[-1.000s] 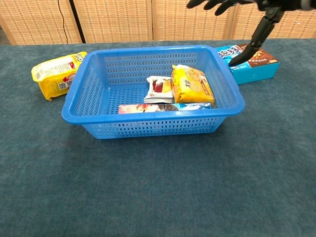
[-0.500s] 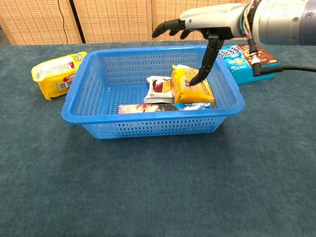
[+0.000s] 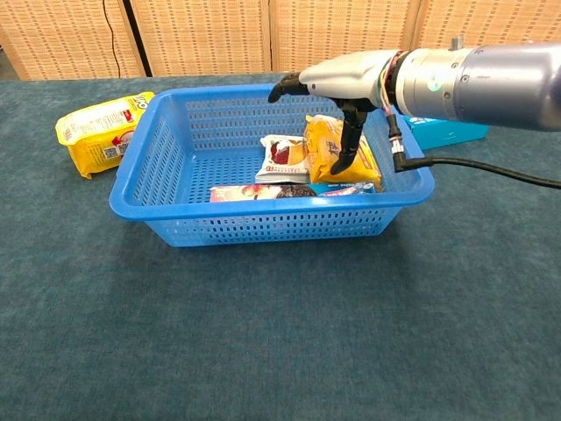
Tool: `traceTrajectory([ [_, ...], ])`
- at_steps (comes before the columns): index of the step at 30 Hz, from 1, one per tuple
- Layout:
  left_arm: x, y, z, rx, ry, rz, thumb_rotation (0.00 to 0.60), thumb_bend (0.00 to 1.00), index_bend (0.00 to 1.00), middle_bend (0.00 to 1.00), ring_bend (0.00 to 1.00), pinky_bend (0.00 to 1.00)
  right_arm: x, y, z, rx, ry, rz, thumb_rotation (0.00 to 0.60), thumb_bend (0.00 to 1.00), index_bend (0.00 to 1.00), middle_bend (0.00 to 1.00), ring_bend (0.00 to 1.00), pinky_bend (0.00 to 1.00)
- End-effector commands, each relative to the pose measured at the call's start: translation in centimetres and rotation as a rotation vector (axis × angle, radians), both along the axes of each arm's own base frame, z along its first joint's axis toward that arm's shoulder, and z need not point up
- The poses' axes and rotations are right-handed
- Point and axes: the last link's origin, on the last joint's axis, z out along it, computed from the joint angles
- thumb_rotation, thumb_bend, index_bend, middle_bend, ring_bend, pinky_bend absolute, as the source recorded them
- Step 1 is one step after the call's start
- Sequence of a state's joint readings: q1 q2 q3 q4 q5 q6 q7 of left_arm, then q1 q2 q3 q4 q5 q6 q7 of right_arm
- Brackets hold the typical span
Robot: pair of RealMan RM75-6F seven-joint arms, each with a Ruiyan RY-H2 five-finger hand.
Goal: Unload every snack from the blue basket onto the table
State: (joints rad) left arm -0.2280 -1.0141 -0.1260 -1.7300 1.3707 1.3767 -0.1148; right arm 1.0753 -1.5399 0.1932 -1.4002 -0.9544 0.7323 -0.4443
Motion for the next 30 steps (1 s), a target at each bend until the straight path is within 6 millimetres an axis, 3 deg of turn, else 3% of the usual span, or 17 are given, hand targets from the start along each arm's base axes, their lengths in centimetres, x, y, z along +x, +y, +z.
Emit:
traceTrajectory([
  [1, 0.0, -0.1, 0.0, -0.002, -0.001, -0.002, 0.6, 0.0, 0.0, 0.0, 0.0, 0.0, -0.4, -0.2, -0.5, -0.013, 0.039, 0.007, 0.6, 0.0, 0.06, 0.0, 0.0, 0.11],
  [9, -0.1, -0.2, 0.1, -0.004, -0.007, -0.004, 0.6, 0.0, 0.0, 0.0, 0.0, 0.0, -1.2, -0.3, -1.5, -0.024, 0.123, 0.035, 0.6, 0.0, 0.07, 0.0, 0.0, 0.14],
  [12, -0.2, -0.2, 0.2, -0.006, -0.011, 0.0, 0.6, 0.0, 0.0, 0.0, 0.0, 0.0, -1.4, -0.4, -2.3, -0.036, 0.167, 0.065, 0.6, 0.0, 0.12, 0.01, 0.0, 0.19],
  [16, -0.3, -0.1, 0.2, -0.007, -0.015, 0.002, 0.6, 0.0, 0.0, 0.0, 0.0, 0.0, -1.8, -0.5, -3.2, -0.045, 0.204, 0.076, 0.6, 0.01, 0.21, 0.09, 0.03, 0.26],
  [20, -0.3, -0.1, 0.3, -0.01, -0.02, 0.003, 0.6, 0.0, 0.0, 0.0, 0.0, 0.0, -2.0, -0.7, -3.7, -0.056, 0.214, 0.078, 0.6, 0.2, 0.38, 0.26, 0.2, 0.42],
  [25, -0.4, 0.0, 0.2, -0.013, -0.021, 0.003, 0.6, 0.0, 0.0, 0.0, 0.0, 0.0, -2.1, -0.8, -3.7, -0.075, 0.203, 0.092, 0.6, 0.59, 0.59, 0.47, 0.43, 0.63],
  [27, -0.3, 0.0, 0.2, -0.017, -0.022, 0.001, 0.6, 0.0, 0.0, 0.0, 0.0, 0.0, -2.0, -0.7, -3.4, -0.084, 0.188, 0.108, 0.6, 0.68, 0.63, 0.51, 0.47, 0.68],
  [30, -0.2, 0.0, 0.1, -0.021, -0.021, -0.002, 0.6, 0.0, 0.0, 0.0, 0.0, 0.0, -2.0, -0.5, -2.9, -0.091, 0.165, 0.13, 0.6, 0.71, 0.65, 0.53, 0.5, 0.72],
])
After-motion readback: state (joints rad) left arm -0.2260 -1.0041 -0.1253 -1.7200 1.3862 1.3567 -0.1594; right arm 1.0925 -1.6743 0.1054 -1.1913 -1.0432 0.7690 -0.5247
